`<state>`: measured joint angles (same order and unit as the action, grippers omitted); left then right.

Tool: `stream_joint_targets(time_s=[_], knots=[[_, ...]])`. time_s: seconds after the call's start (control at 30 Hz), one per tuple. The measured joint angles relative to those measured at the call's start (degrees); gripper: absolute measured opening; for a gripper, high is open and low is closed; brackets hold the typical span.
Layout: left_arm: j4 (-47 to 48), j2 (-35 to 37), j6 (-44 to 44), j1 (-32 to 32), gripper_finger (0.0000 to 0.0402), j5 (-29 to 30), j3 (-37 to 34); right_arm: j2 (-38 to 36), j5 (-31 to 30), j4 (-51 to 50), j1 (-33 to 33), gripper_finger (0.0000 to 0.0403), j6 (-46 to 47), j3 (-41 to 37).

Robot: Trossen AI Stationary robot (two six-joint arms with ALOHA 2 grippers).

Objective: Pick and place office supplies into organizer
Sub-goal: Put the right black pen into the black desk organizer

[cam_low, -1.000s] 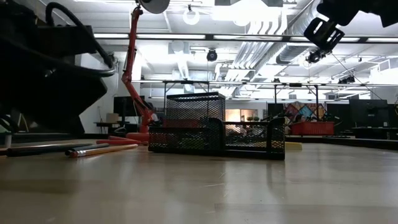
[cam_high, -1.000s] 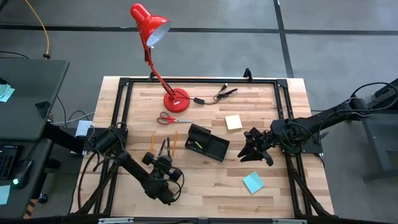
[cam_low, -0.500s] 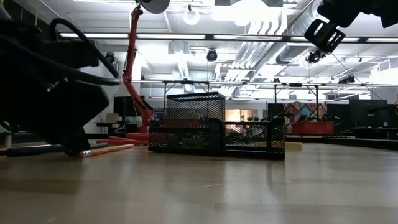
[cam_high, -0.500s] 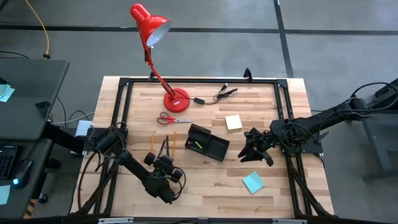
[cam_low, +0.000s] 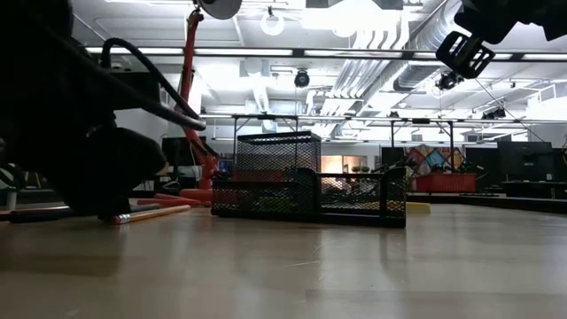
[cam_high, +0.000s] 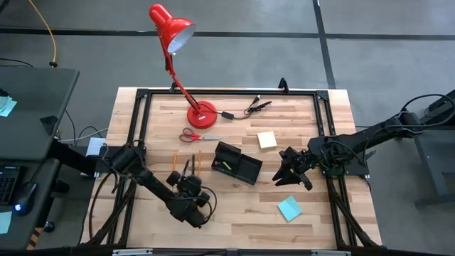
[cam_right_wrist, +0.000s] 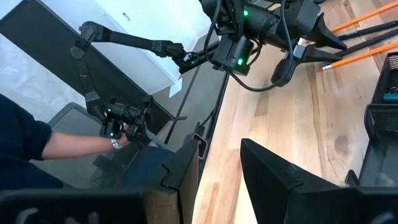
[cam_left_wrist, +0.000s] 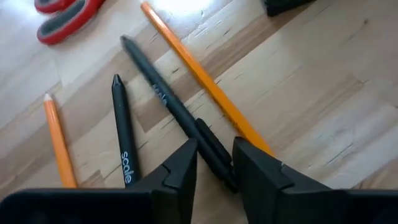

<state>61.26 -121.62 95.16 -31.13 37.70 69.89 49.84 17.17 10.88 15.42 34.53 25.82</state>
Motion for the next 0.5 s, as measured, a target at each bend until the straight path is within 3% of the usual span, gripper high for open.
stream_joint_targets(time_s=[0.33,0.5], knots=[[-1.21,-1.56,0.11,-0.24,0.0017,1.43,-0.03,0.02,-0.02,0.07,0.00,0.0116,0.33,0.00],[0.55,-1.53,3.07,-0.75,0.0019,0.47,0.83,0.02,-0.02,-0.01,0.00,0.0116,0.19,0.00]])
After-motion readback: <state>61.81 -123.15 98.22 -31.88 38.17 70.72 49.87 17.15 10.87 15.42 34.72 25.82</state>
